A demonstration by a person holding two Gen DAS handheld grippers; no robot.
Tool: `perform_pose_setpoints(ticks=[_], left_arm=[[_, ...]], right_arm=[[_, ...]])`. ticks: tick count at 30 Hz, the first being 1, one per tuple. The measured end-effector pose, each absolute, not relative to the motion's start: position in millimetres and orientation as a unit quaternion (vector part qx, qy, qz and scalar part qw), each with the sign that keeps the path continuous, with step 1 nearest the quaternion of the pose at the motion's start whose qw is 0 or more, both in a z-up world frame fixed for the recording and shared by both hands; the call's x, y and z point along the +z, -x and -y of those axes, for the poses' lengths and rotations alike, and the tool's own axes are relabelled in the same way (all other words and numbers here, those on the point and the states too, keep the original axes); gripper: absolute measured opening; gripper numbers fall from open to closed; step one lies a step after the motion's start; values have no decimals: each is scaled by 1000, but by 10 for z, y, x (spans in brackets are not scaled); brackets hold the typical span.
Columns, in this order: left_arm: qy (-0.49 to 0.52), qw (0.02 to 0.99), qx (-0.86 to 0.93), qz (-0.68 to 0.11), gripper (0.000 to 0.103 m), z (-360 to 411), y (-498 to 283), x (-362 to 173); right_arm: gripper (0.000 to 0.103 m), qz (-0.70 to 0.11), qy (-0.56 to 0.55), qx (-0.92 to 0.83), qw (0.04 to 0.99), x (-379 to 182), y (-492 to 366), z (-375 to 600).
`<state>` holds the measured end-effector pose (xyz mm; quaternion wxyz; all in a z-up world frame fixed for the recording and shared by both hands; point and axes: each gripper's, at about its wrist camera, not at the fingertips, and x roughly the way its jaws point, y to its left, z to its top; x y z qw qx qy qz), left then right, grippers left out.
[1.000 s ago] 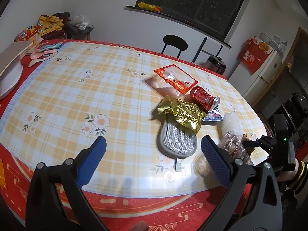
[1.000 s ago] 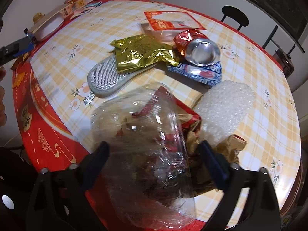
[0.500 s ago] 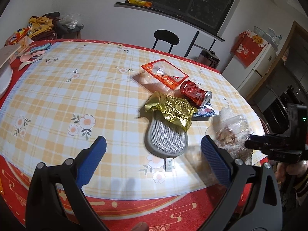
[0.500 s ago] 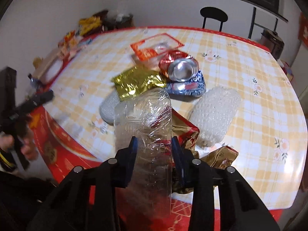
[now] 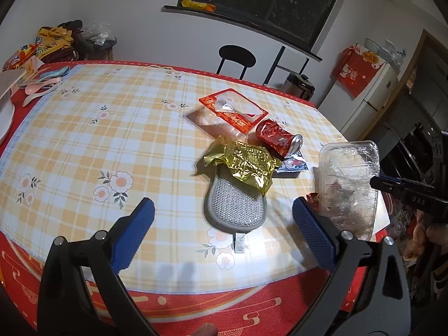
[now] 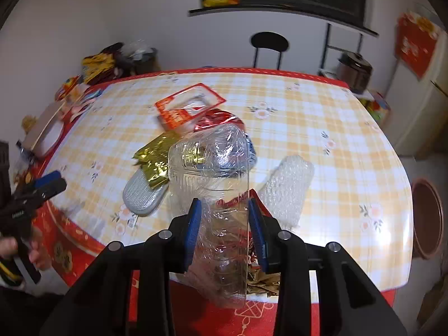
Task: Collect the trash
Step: 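Lift the clear plastic bottle off the table with the right tool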
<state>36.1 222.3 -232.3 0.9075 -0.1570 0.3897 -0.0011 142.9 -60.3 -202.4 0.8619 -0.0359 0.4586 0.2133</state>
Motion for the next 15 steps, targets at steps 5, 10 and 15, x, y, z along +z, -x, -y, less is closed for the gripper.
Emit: perform_pose_setpoints(ticks=[5, 10, 15], left_arm=[[162, 907, 0, -388, 97, -2262, -382, -2331], [159, 907, -3, -389, 97, -2276, -386, -2331], [156, 907, 0, -390, 97, -2310, -408, -2355]], right_arm=[[35, -485, 38, 204, 850, -2162, -1461, 425], [34, -500, 35, 204, 841, -2297, -1647, 119], [34, -515, 23, 193, 835, -2401, -1842, -78]])
